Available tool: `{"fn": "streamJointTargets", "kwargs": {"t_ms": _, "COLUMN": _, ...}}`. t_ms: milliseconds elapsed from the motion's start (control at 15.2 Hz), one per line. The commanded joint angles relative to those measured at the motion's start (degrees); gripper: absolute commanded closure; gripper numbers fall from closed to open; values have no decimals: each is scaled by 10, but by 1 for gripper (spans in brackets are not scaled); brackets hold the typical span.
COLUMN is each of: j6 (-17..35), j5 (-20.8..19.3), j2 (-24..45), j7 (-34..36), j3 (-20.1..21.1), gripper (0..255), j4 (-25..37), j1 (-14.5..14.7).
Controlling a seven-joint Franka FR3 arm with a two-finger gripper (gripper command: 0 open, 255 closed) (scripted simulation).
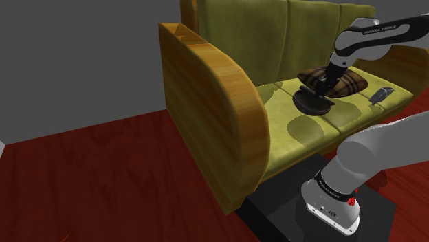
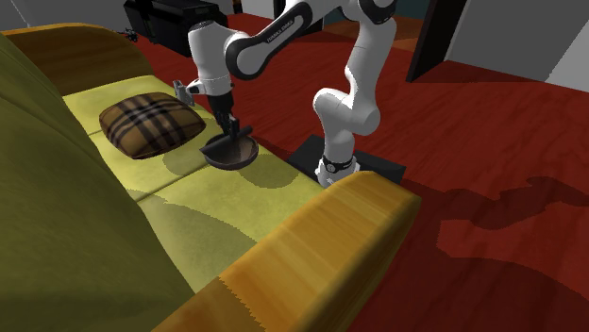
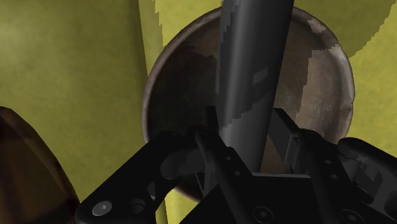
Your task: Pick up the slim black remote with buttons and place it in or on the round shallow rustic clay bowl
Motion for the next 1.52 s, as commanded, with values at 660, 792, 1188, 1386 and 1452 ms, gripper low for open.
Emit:
{"fn": "streamJointTargets", "kwargs": {"t_ms": 660, "j6": 1, "j5": 0, "j2": 1, "j7": -1, "j3": -1, "gripper": 0, "j4": -1, "j1": 0}}
{"fn": "streamJointTargets", "kwargs": {"t_ms": 792, "j6": -40, "j5": 2, "j2": -11, "j7": 1, "j3": 9, "gripper": 0, "j4": 29, "j1": -1}}
{"fn": "streamJointTargets", "kwargs": {"t_ms": 1188, "j6": -77, "j5": 5, "j2": -19, "j7": 1, "j3": 16, "gripper": 0, "j4": 58, "j1": 0}}
{"fn": "streamJointTargets", "kwargs": {"t_ms": 1386, "j6": -77, "j5": 5, "j2": -19, "j7": 1, "j3": 16, "gripper": 0, "j4": 58, "j1": 0}}
{"fn": "streamJointTargets", "kwargs": {"t_ms": 1452, "j6": -77, "j5": 5, "j2": -19, "j7": 1, "j3": 16, "gripper": 0, "j4": 58, "j1": 0}}
